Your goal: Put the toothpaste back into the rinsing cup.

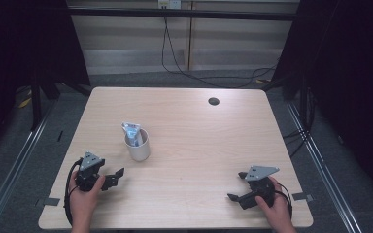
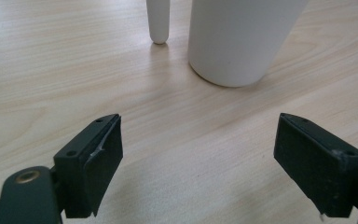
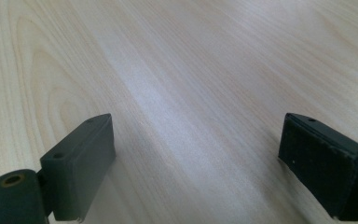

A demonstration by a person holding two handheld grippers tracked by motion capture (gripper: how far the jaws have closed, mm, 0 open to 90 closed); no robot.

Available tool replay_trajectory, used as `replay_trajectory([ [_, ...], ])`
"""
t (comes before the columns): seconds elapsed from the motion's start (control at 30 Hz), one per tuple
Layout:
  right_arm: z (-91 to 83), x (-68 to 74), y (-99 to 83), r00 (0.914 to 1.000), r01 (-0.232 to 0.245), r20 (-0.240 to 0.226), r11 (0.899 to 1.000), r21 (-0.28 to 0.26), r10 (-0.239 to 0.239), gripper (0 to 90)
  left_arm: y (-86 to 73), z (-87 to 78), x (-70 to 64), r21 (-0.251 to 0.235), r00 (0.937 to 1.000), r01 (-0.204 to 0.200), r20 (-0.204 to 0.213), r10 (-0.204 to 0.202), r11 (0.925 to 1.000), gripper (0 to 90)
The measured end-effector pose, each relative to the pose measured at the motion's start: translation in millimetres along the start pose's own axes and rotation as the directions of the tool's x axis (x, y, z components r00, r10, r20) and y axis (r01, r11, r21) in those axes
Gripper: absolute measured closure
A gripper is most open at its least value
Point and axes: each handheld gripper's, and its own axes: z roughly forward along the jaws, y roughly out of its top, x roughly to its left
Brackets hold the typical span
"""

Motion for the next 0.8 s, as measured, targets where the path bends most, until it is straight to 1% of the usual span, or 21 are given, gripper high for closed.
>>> replay_trajectory([
  [0.03,0.0,0.0,0.0,1.0,0.001,0.0,1.0,-0.001,-0.001,10.1,-0.6,-0.1,0.3,0.005,1.0,-0.005,0.0,0.005,1.0,15.5],
  [0.07,0.0,0.0,0.0,1.0,0.0,0.0,1.0,0.0,0.0,10.1,-1.3,0.1,-0.2,0.005,1.0,0.001,0.0,-0.001,1.0,15.5],
  [0.1,0.1,-0.1,0.0,1.0,0.001,0.0,1.0,-0.001,-0.001,10.1,-1.7,0.1,0.3,0.011,1.0,-0.008,-0.002,0.008,0.9999,15.5],
  [0.13,0.0,0.0,0.0,1.0,0.001,0.0,1.0,0.0,-0.001,10.0,-2.4,0.4,0.0,0.013,1.0,-0.004,-0.001,0.004,0.9999,15.5],
  [0.23,0.0,0.0,0.0,1.0,0.0,0.0,1.0,0.0,0.0,10.1,-3.9,0.8,0.3,0.028,0.9998,-0.02,0.001,0.02,0.9994,15.5],
  [0.4,0.1,-0.1,0.0,1.0,0.001,0.0,1.0,-0.001,-0.001,10.1,-6.7,1.1,1.3,0.039,0.9998,-0.02,0.003,0.02,0.999,15.5],
  [0.47,0.0,0.0,0.0,1.0,0.0,0.0,1.0,0.0,0.0,10.1,-7.9,1.0,1.8,0.051,0.9995,-0.033,-0.002,0.033,0.9982,15.4],
  [0.63,0.0,0.0,0.0,1.0,0.0,0.0,1.0,-0.001,0.0,10.1,-9.9,0.6,2.3,0.06,0.9987,-0.049,-0.008,0.05,0.997,15.6],
  [0.8,0.0,0.1,0.0,1.0,0.0,0.001,1.0,0.0,0.0,10.1,-9.9,1.8,1.0,0.08,0.9977,-0.066,-0.009,0.067,0.9946,15.6],
])
